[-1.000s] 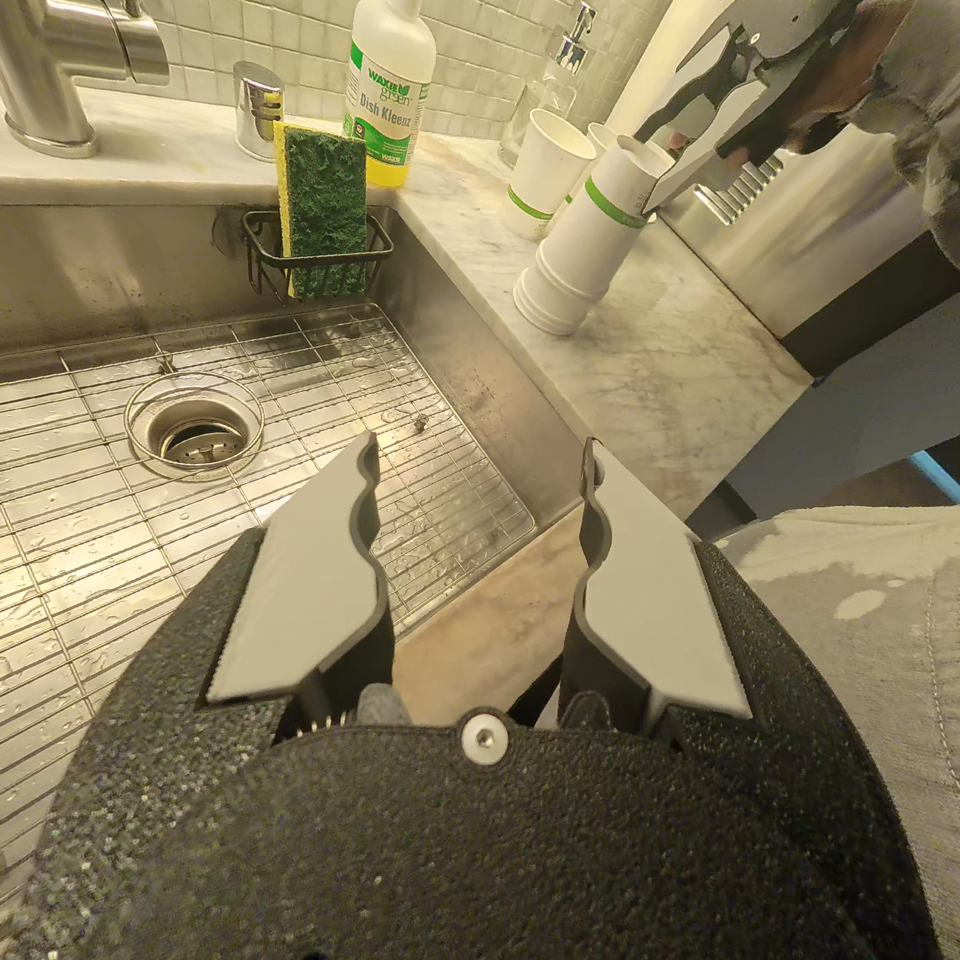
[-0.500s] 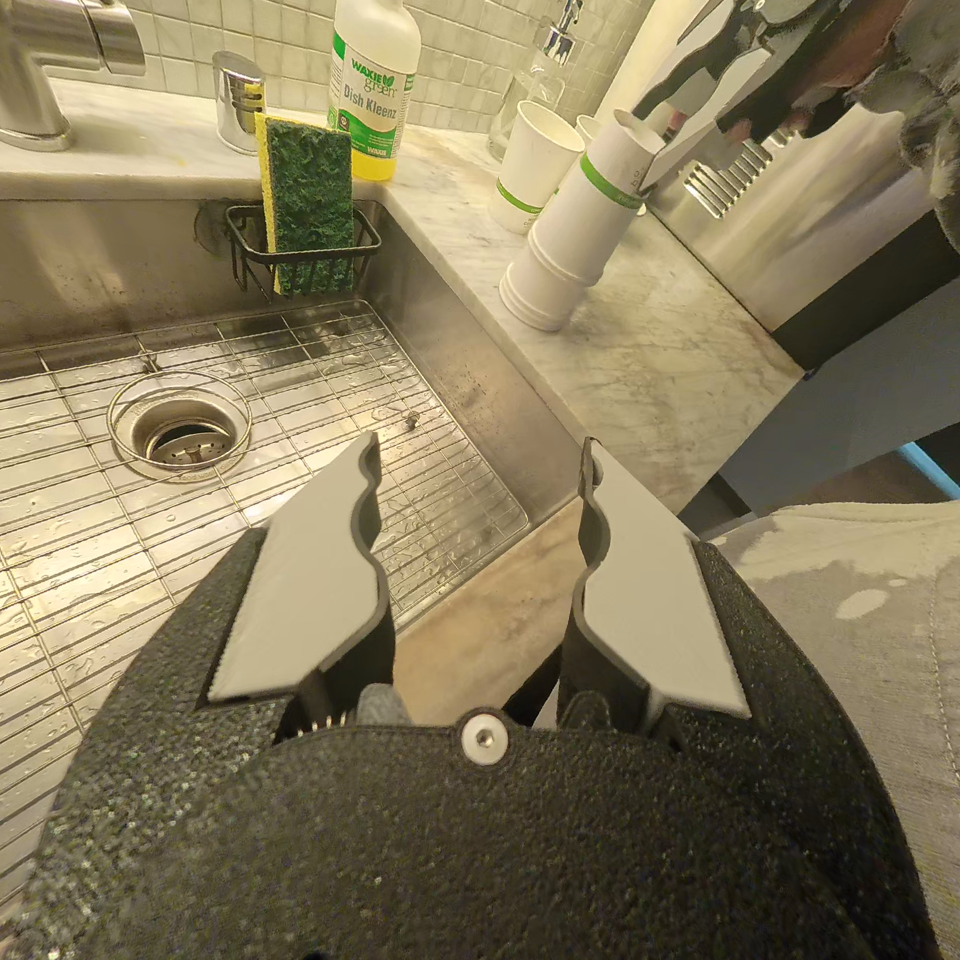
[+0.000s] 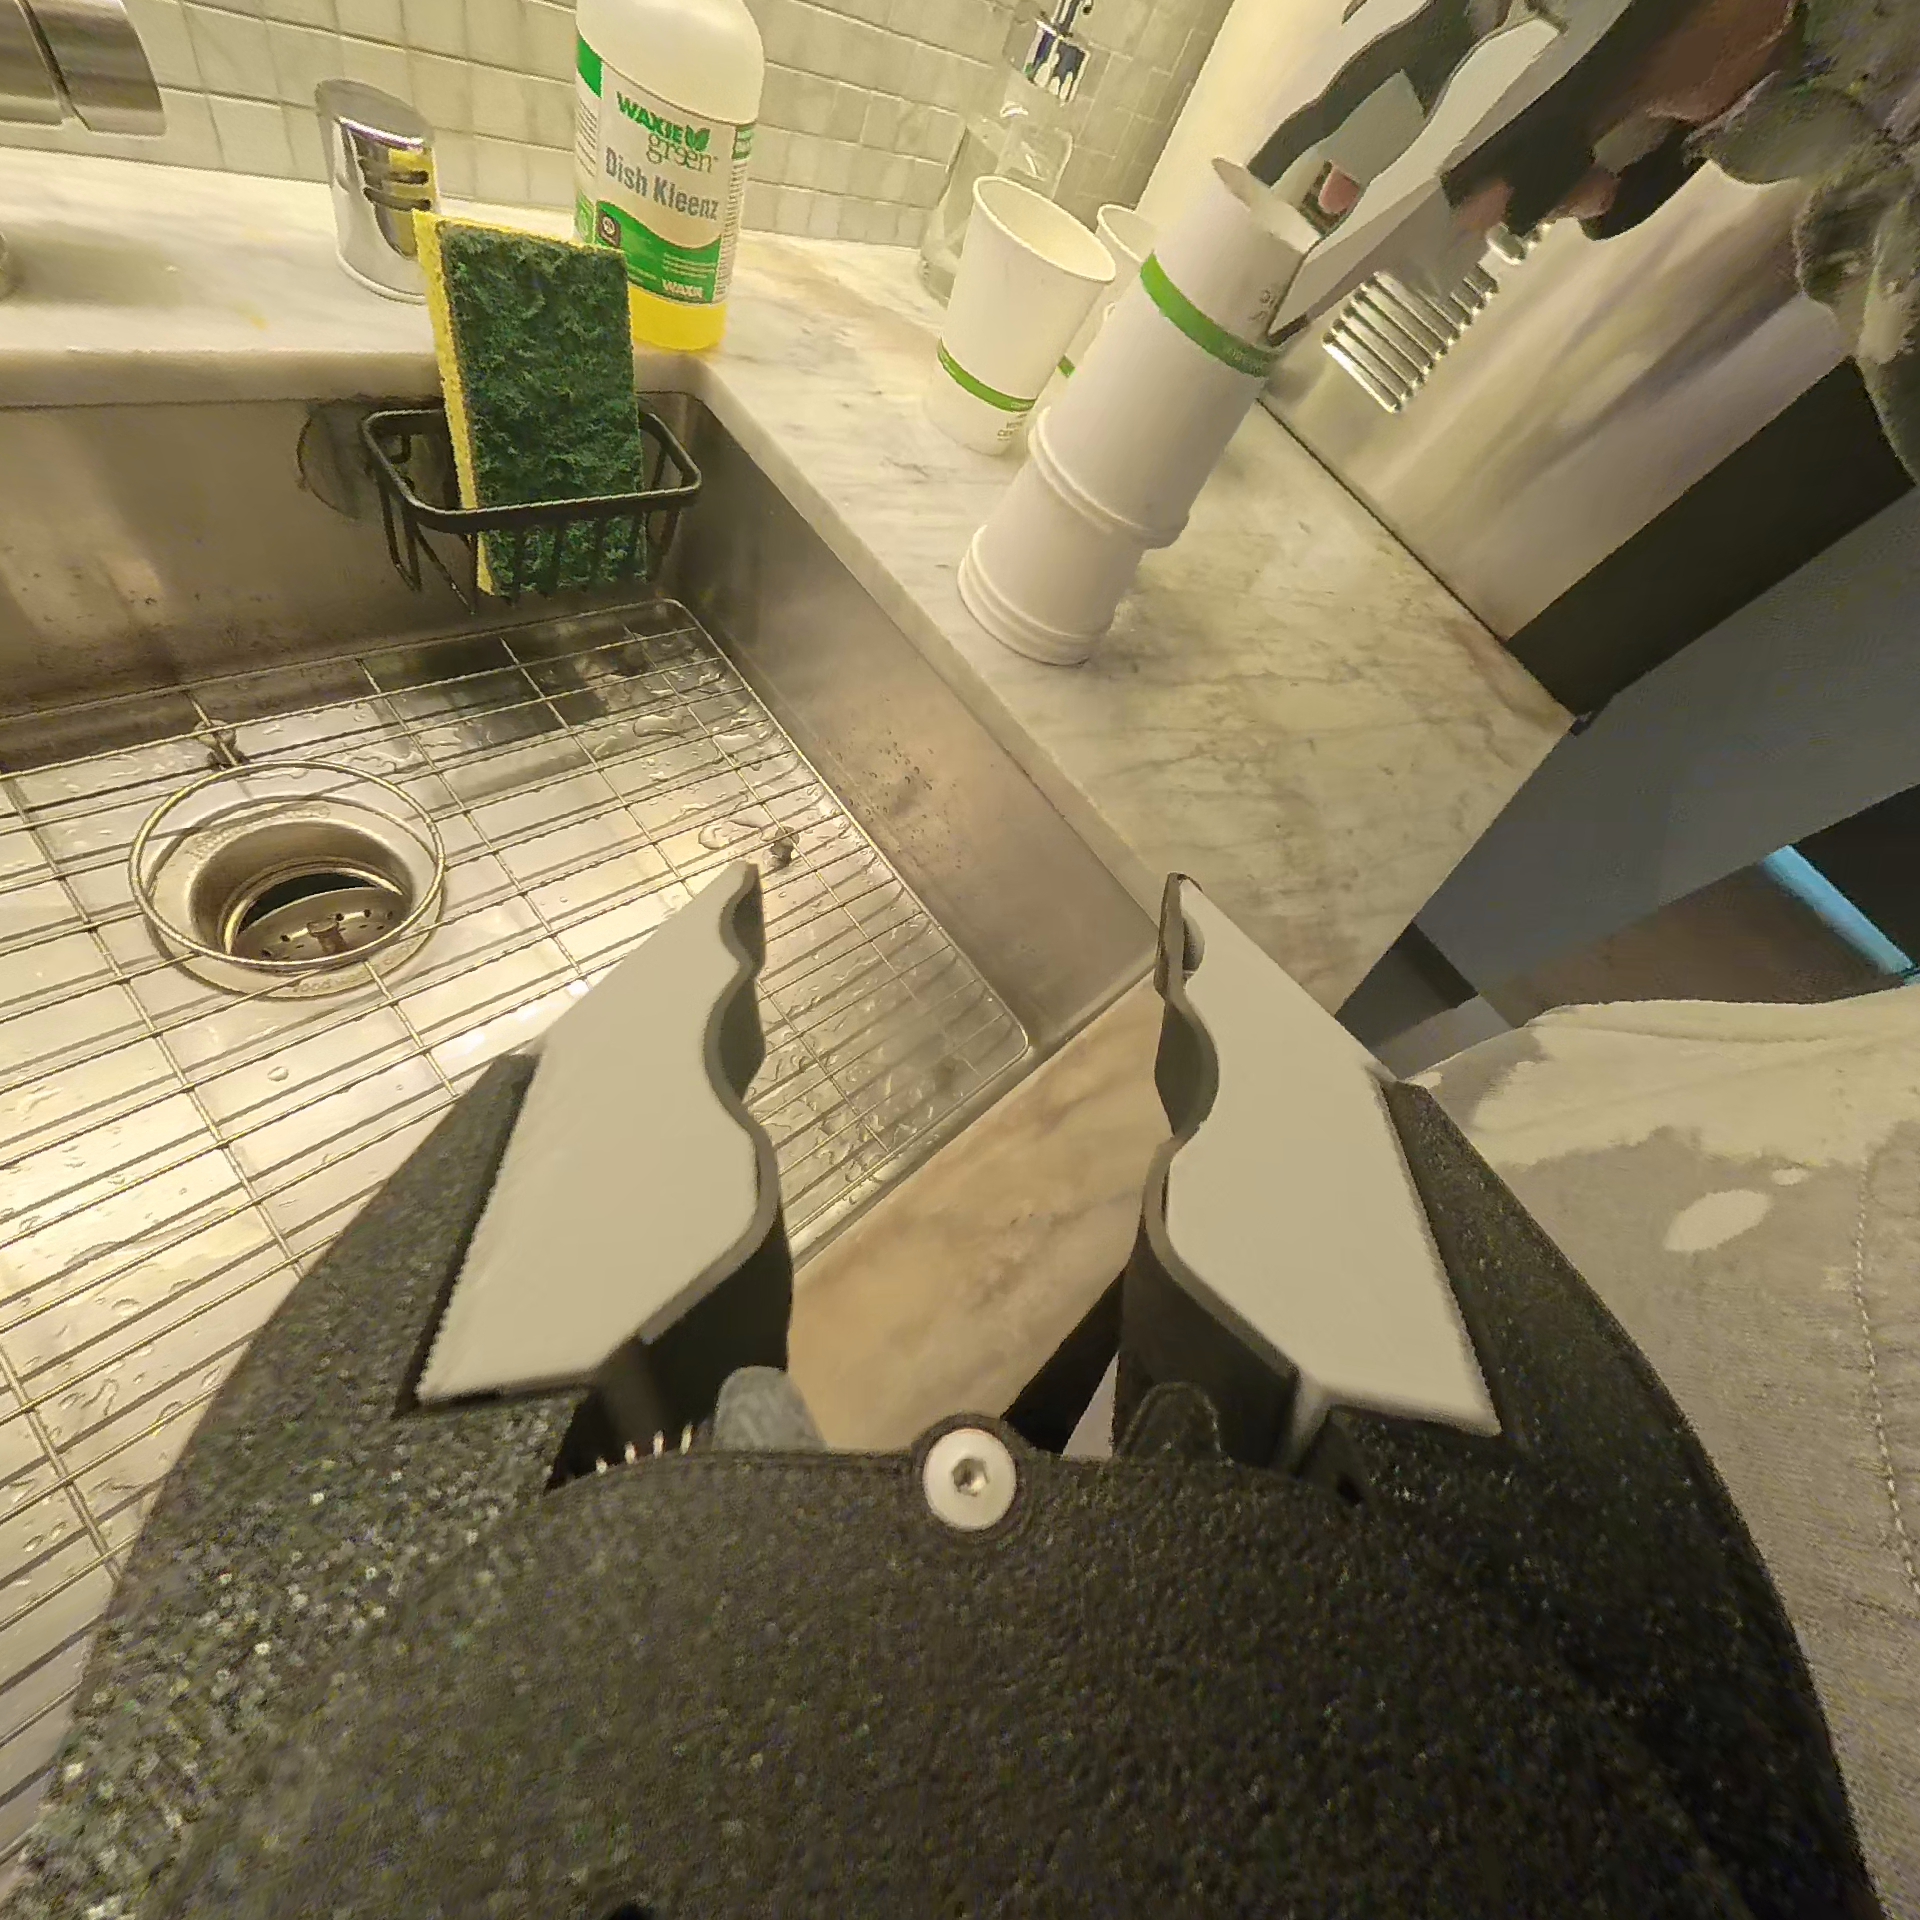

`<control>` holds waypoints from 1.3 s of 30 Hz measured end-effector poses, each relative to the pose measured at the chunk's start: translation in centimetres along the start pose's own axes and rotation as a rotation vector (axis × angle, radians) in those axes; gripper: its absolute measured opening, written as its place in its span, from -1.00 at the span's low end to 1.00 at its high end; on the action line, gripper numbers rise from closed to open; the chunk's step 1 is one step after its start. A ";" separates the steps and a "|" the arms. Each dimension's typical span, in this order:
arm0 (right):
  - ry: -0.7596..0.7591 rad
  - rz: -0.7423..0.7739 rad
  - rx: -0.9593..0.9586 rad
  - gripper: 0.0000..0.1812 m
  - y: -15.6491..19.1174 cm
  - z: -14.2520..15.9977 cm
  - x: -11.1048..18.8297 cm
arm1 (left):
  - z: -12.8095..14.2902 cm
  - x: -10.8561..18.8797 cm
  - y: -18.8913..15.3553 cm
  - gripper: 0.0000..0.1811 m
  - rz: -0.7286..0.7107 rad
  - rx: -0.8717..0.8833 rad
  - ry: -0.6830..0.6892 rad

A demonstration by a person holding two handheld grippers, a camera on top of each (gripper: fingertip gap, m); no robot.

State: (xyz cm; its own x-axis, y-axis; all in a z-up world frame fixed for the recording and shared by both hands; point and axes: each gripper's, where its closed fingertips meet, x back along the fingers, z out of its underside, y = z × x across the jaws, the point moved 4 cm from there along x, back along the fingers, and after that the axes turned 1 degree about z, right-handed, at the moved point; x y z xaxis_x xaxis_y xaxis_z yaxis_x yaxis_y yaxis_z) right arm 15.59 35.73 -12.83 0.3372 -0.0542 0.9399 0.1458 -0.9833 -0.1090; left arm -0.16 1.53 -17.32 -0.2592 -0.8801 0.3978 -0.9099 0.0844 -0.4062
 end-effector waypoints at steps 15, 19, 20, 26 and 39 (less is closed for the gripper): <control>-0.859 -0.222 -0.126 -0.23 8.1 -2.4 12.9 | -6.4 -2.7 -6.5 -0.46 0.386 0.089 -0.126; -1.068 -0.381 -0.197 -0.23 12.1 -3.4 12.8 | -10.0 -2.1 -9.7 -0.51 0.590 0.167 -0.198; -1.108 -0.413 -0.209 -0.23 12.9 -3.7 12.6 | -10.7 -1.9 -10.3 -0.53 0.629 0.187 -0.211; -1.231 -0.524 -0.238 -0.23 16.0 -5.2 12.0 | -11.9 -1.1 -11.3 -0.76 0.705 0.227 -0.218; -1.215 -0.587 -0.152 -0.23 17.2 -5.6 12.4 | -11.4 0.9 -12.5 -0.96 0.840 0.244 -0.198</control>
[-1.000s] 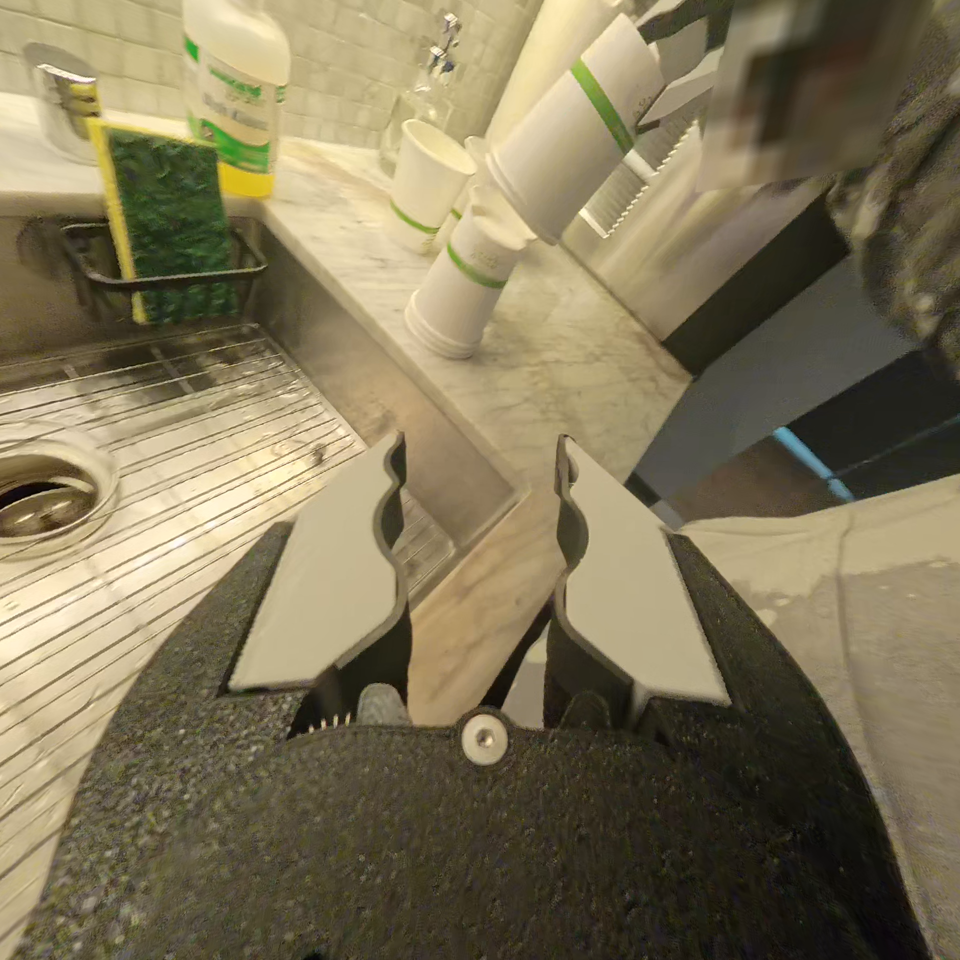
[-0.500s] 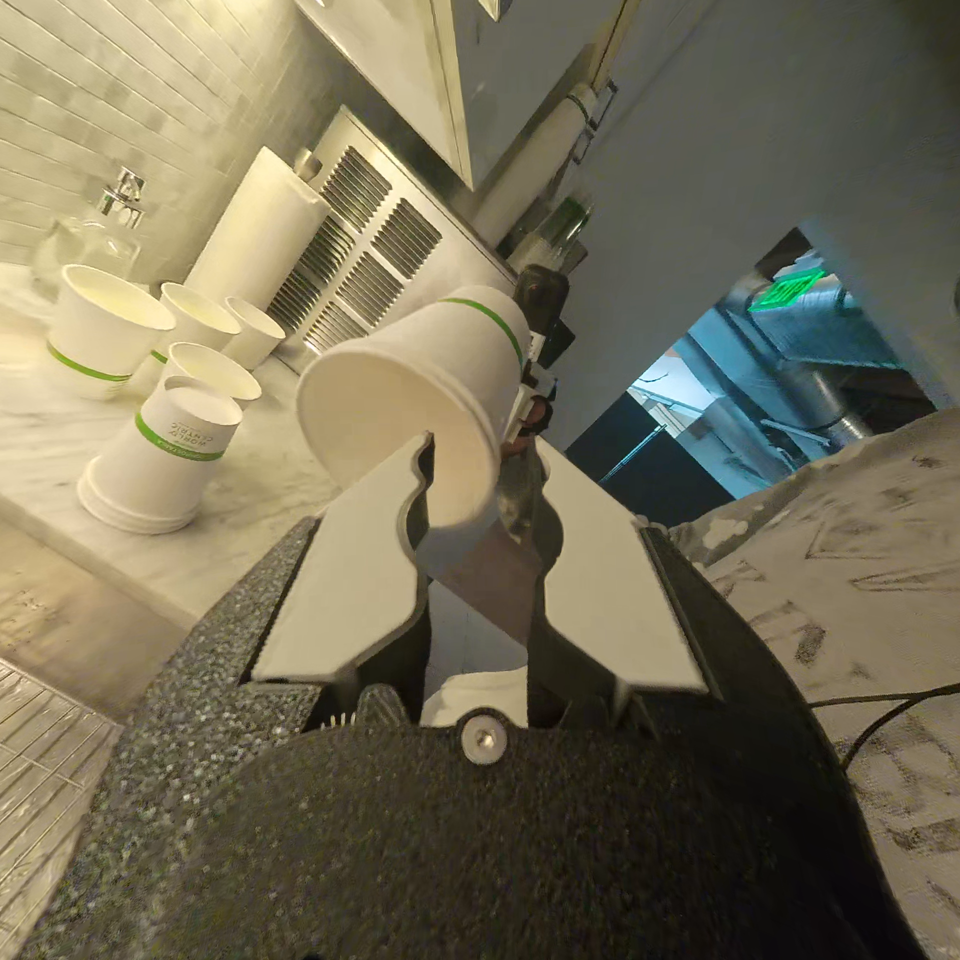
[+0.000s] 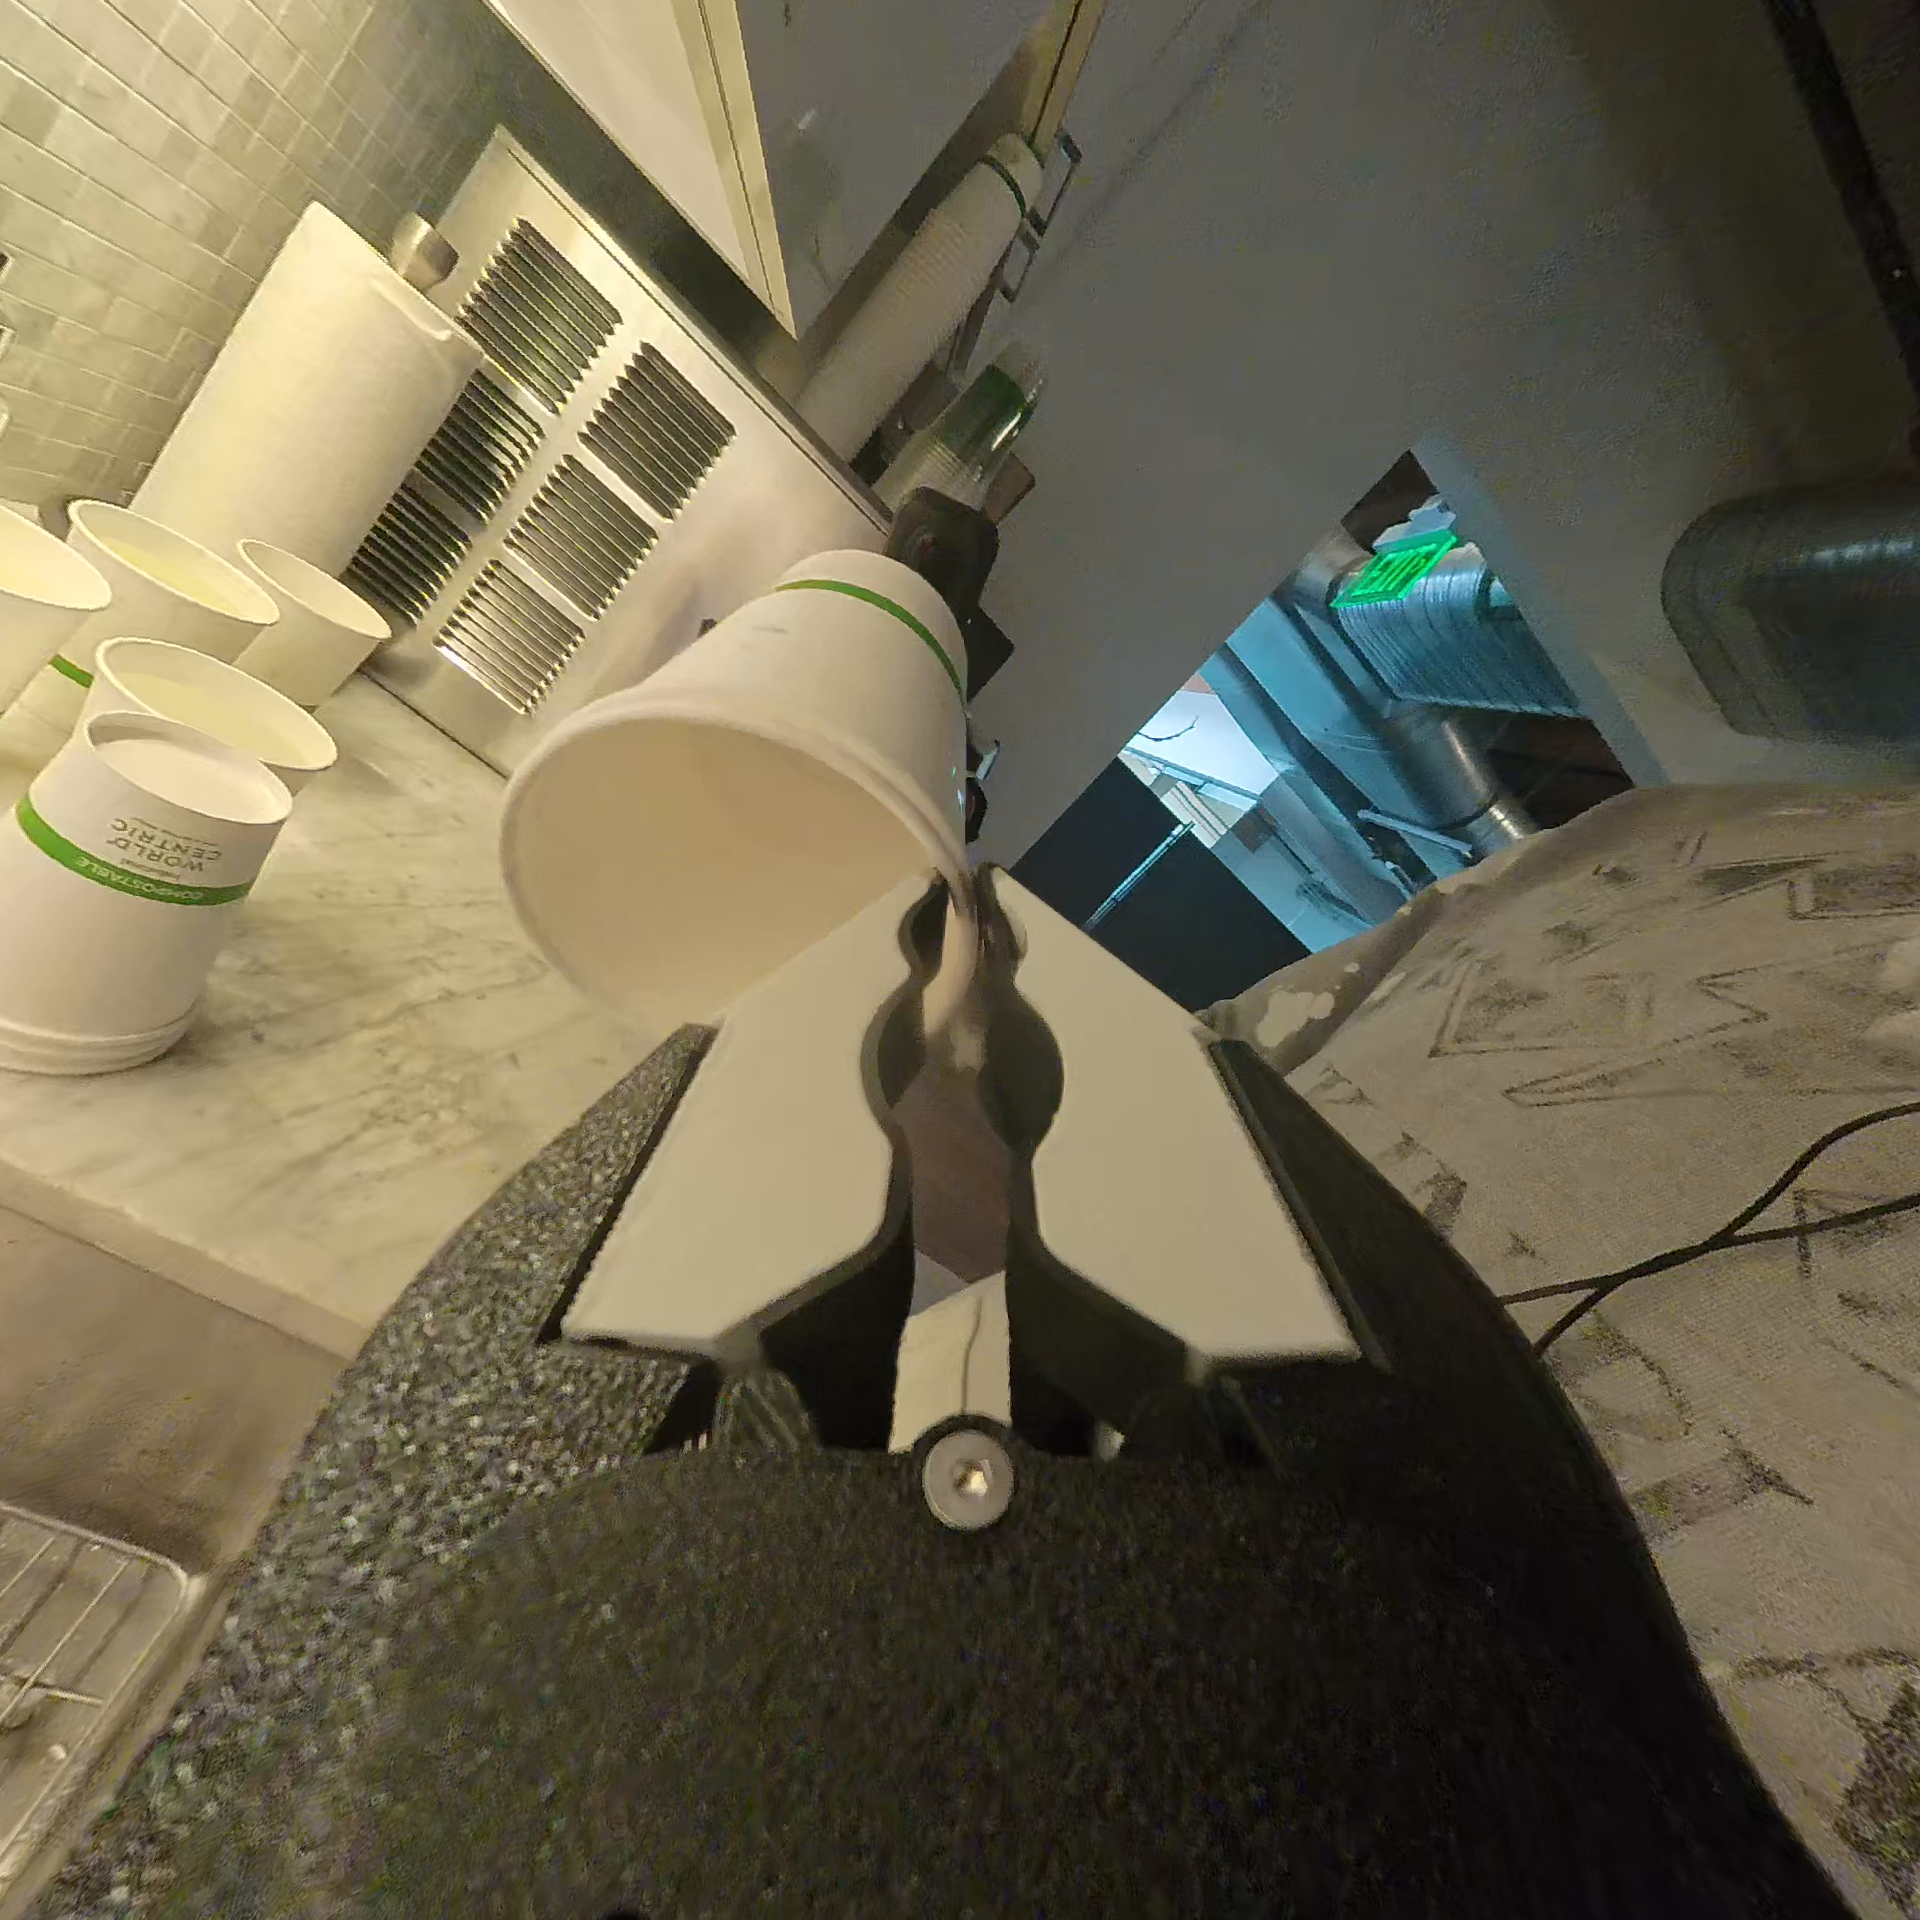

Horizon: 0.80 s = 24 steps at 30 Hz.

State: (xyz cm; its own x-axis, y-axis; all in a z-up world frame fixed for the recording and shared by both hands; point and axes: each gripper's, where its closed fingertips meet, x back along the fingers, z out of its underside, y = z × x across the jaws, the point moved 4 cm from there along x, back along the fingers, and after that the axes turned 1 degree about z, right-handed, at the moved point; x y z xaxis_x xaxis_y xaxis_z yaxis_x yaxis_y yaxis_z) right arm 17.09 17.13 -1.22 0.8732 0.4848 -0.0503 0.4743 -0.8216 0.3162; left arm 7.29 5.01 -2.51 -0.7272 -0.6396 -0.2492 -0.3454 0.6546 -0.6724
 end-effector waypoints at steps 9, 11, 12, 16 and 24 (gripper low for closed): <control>0.020 -0.017 0.049 -0.24 0.5 -0.1 -0.2 | 0.1 0.4 -0.5 -1.00 0.037 0.072 0.025; 0.033 -0.013 0.059 -0.24 0.5 0.1 -0.1 | 0.2 0.5 -0.4 -1.00 0.019 0.067 0.049; 0.040 -0.010 0.064 -0.24 0.6 0.1 -0.1 | 0.2 0.6 -0.4 -1.00 0.011 0.066 0.059; -0.082 0.022 0.053 -0.25 0.2 -1.8 2.1 | -0.7 2.2 -0.2 -1.00 0.001 0.063 0.043; -0.051 0.086 0.090 -0.25 -0.1 -3.1 4.4 | -0.3 6.6 0.6 -1.00 -0.115 0.052 0.077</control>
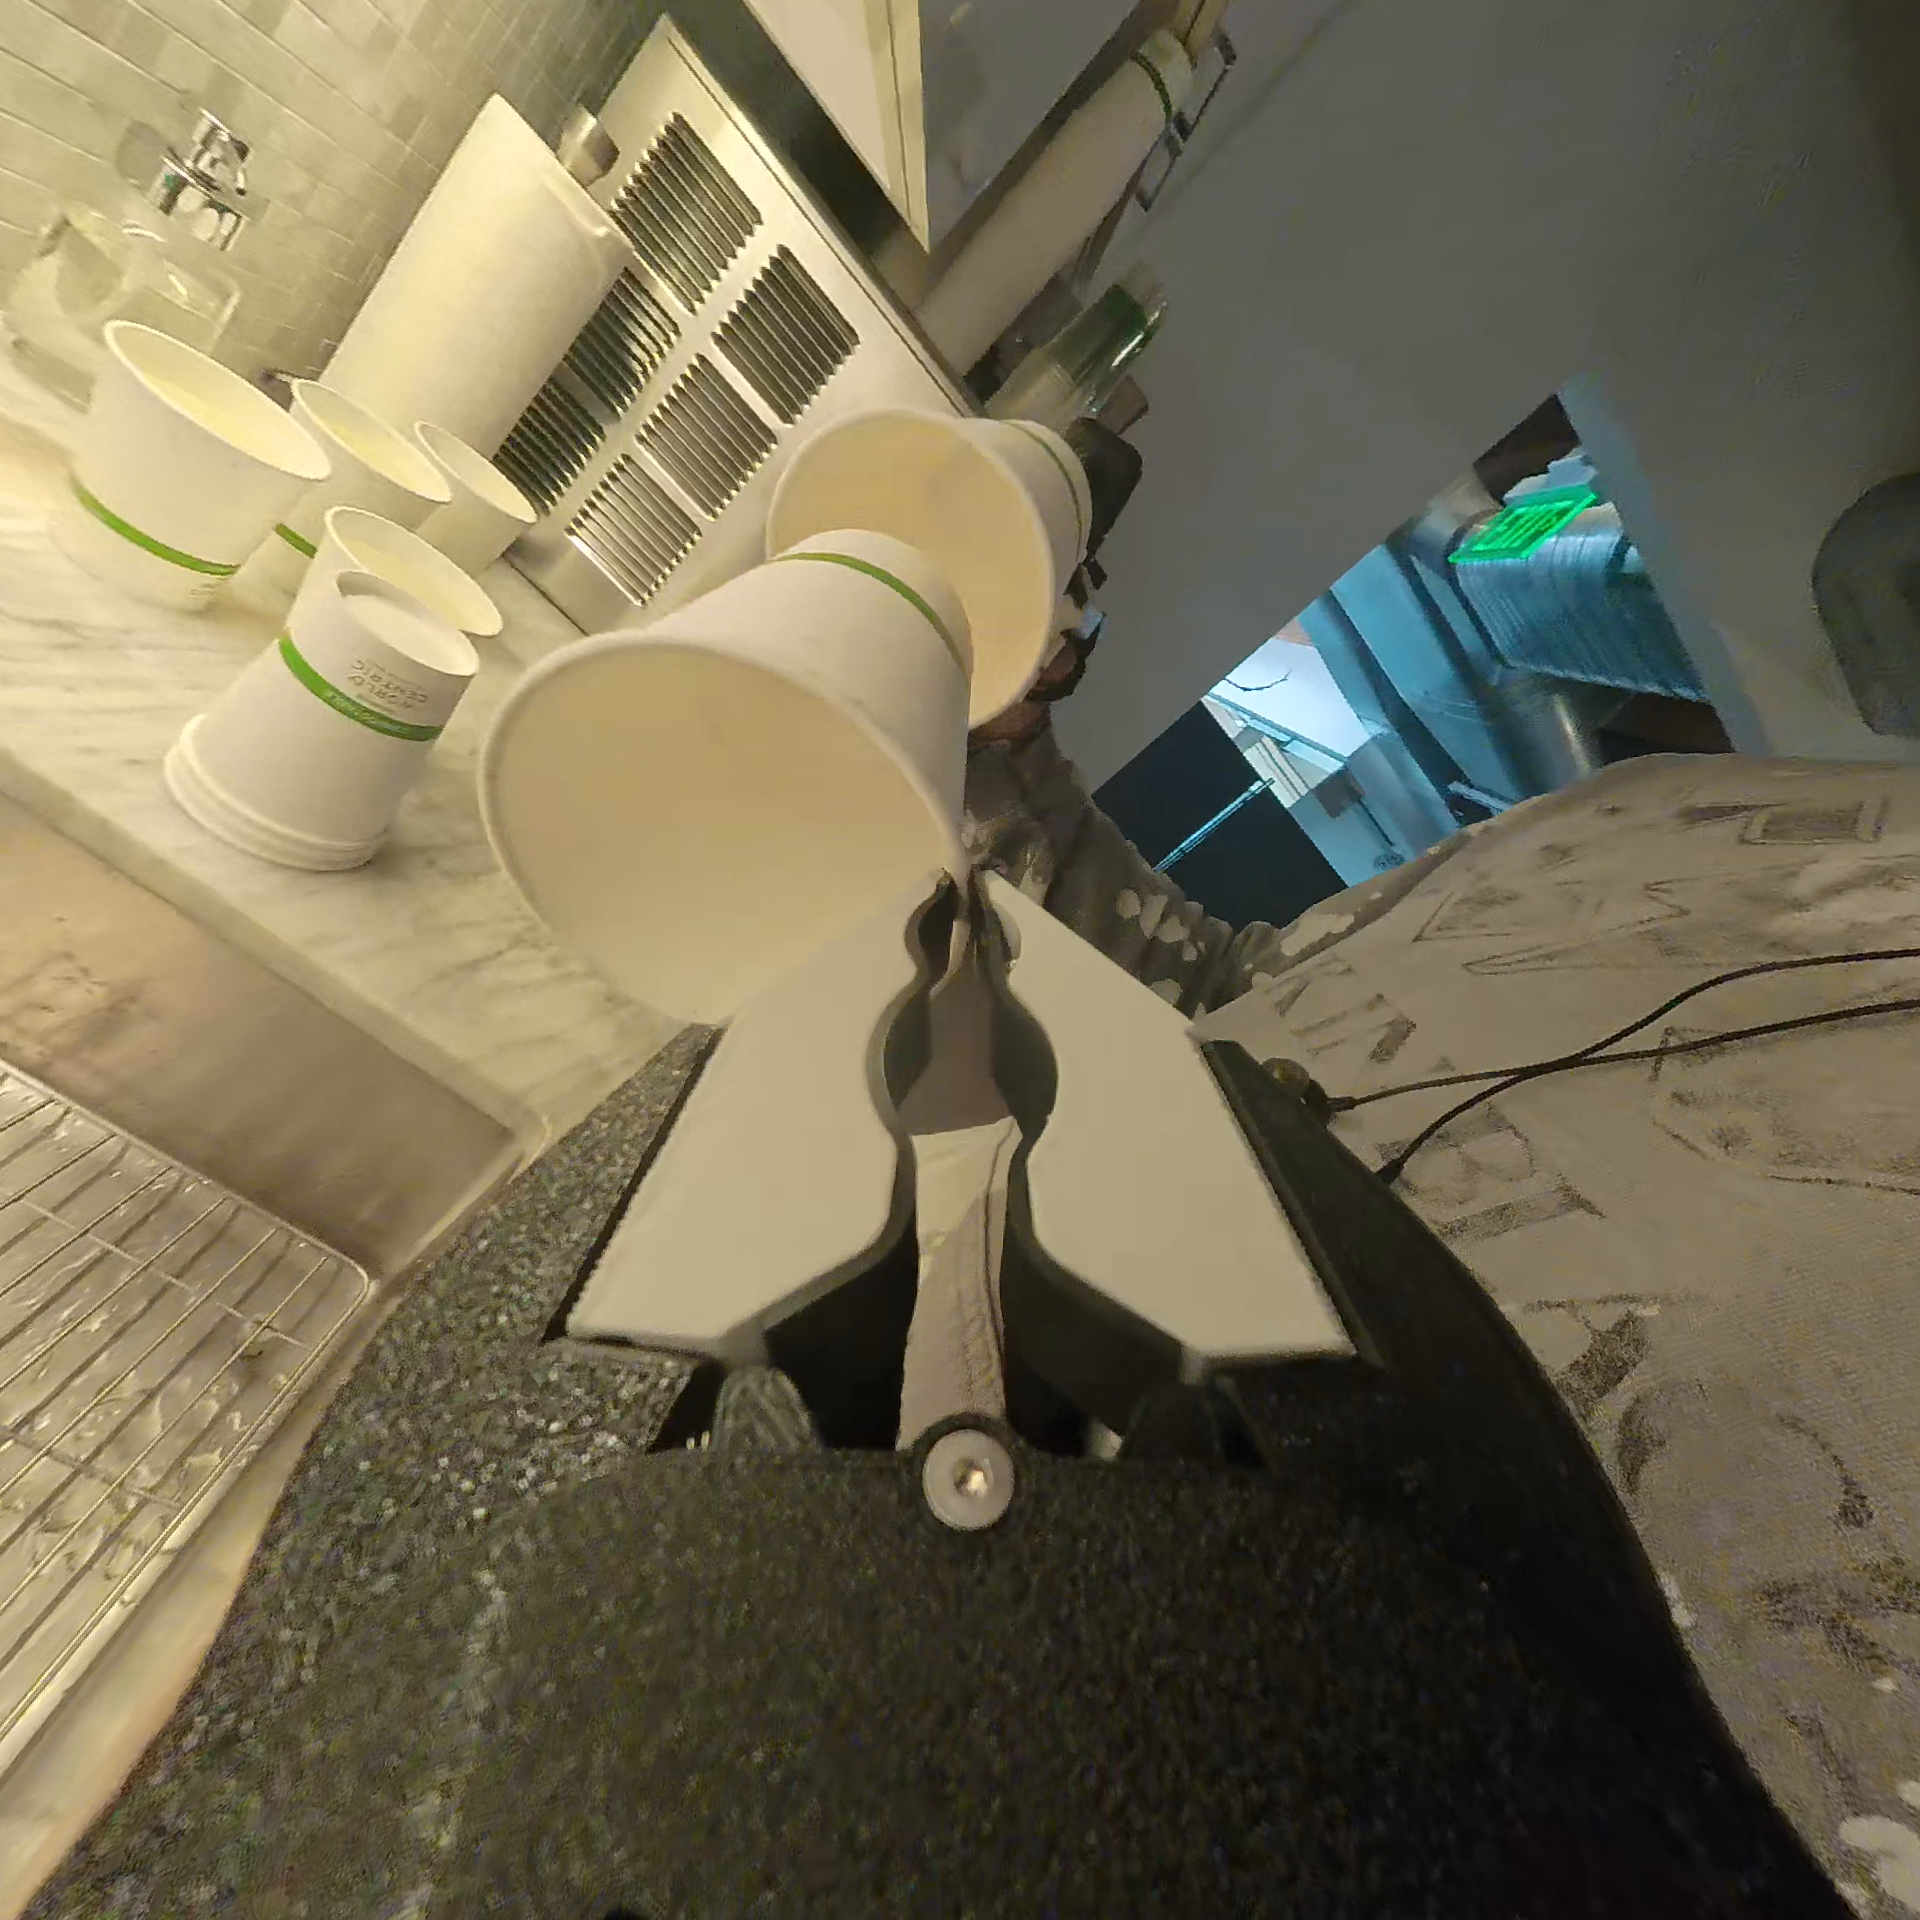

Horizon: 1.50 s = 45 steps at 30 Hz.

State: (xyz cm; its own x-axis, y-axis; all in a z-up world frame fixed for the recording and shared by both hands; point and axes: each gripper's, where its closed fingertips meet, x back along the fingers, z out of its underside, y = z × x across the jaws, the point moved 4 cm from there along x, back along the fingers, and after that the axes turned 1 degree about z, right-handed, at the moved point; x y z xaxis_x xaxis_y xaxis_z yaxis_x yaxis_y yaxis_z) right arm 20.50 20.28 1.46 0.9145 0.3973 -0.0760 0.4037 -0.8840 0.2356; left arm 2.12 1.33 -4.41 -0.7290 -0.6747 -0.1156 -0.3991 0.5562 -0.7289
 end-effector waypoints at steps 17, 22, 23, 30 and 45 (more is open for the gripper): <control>0.040 0.066 0.022 -0.24 -0.6 -0.6 1.5 | 0.8 0.8 0.3 -0.99 -0.017 0.009 -0.038; 0.158 0.194 0.045 -0.24 -3.6 -1.5 3.3 | 0.9 1.4 0.9 -1.00 -0.095 -0.034 -0.049; 0.189 0.223 0.042 -0.24 -4.6 -1.8 3.7 | 0.9 1.7 1.0 -0.99 -0.122 -0.053 -0.053; 0.649 0.475 0.106 -0.24 -12.8 0.4 4.7 | 0.0 3.5 1.9 -0.99 -0.389 -0.246 -0.089; 1.082 0.513 0.086 -0.24 -18.8 10.6 2.4 | 0.7 6.7 1.8 -0.99 -0.586 -0.335 -0.151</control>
State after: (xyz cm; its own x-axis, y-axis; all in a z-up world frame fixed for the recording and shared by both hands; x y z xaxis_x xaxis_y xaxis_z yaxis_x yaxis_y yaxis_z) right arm 15.39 35.30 -13.42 0.4900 -0.0417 0.8707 0.0370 -0.9970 -0.0686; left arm -3.11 -2.56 -6.95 -0.2648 -0.9563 0.1237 -0.8718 0.1826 -0.4545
